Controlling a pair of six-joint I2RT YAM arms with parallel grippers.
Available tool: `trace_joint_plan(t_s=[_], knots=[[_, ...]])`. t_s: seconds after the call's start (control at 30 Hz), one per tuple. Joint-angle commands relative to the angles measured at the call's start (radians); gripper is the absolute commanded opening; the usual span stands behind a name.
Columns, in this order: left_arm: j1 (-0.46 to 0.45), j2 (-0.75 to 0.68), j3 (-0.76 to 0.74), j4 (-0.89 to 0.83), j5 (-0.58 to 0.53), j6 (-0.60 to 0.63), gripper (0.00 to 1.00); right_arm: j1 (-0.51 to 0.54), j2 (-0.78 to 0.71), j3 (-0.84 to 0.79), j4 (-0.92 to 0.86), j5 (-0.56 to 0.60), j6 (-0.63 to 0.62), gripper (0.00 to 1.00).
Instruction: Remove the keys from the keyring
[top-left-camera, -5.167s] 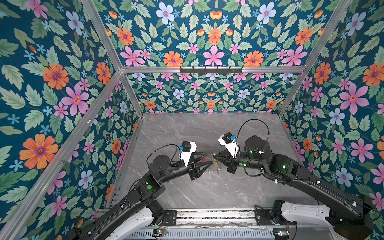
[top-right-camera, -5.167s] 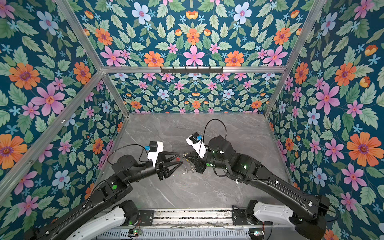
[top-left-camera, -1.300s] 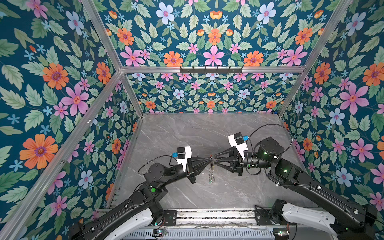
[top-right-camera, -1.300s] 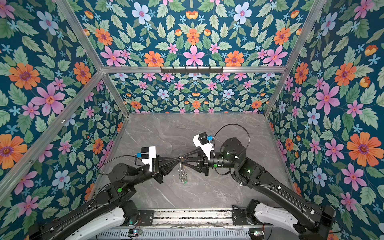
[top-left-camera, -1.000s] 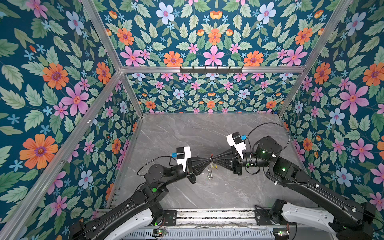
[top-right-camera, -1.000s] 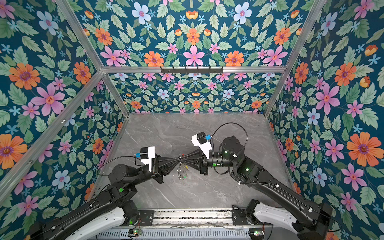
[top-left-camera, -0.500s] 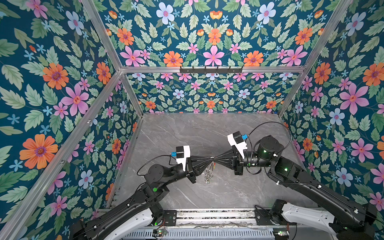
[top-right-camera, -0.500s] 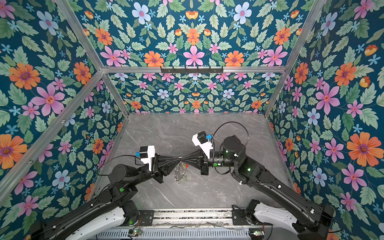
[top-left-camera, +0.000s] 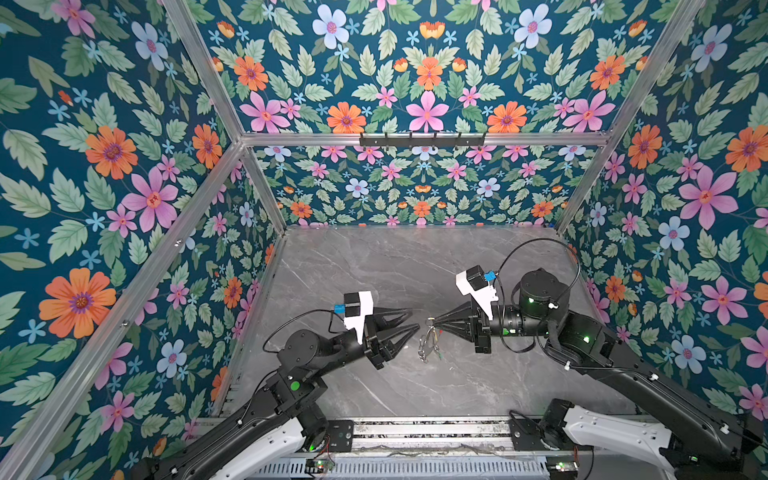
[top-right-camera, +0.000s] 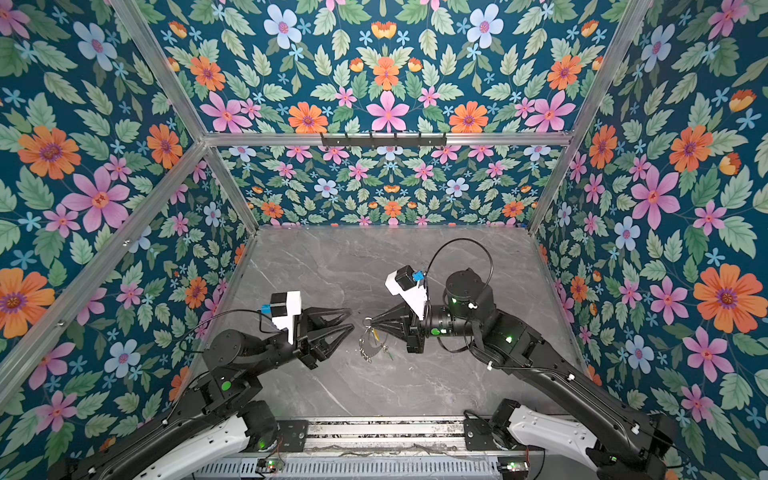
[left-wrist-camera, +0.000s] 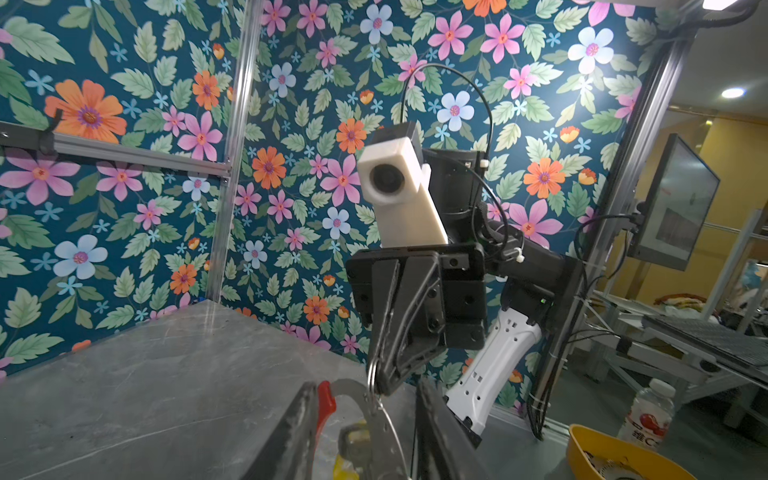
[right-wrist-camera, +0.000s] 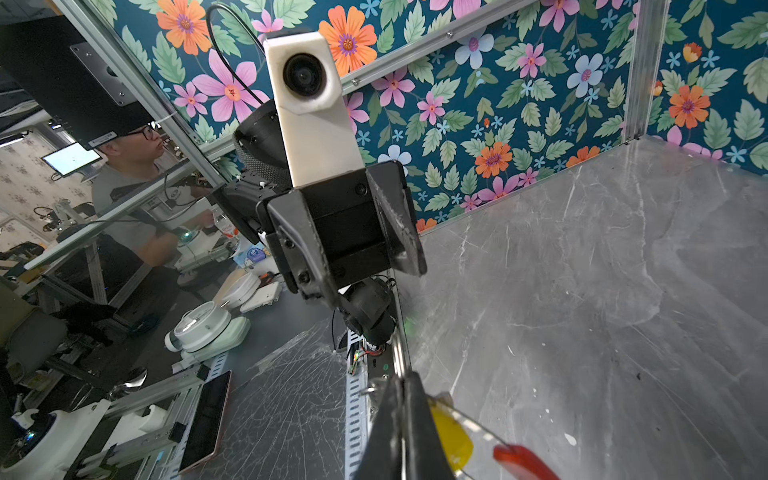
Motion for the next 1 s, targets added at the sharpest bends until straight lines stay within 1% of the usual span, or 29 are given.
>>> trace_joint_plan(t_s=[0.0, 0.07, 0.23, 0.37, 0.43, 0.57, 0.97], knots=[[0.000, 0.032, 0.023, -0.032, 0.084, 0.019, 0.41, 0.002, 0.008, 0.022, -0.038, -0.035, -0.055, 0.00], [-0.001, 0.045, 0.030, -0.033, 0.110, 0.021, 0.39, 0.002, 0.010, 0.026, -0.056, -0.060, -0.082, 0.00], [0.000, 0.030, 0.022, -0.012, 0.121, 0.015, 0.34, -0.005, 0.008, 0.035, -0.093, -0.135, -0.149, 0.00], [0.000, 0.005, 0.008, 0.032, 0.153, -0.002, 0.34, -0.048, 0.011, 0.032, -0.075, -0.268, -0.154, 0.00], [0.000, 0.004, 0.007, 0.047, 0.177, -0.015, 0.34, -0.061, 0.013, 0.025, -0.057, -0.309, -0.147, 0.00], [0.000, 0.017, 0.007, 0.076, 0.227, -0.041, 0.35, -0.062, 0.018, 0.025, -0.055, -0.341, -0.153, 0.00], [0.000, 0.029, -0.013, 0.133, 0.258, -0.074, 0.37, -0.062, 0.007, 0.018, -0.037, -0.356, -0.150, 0.00]])
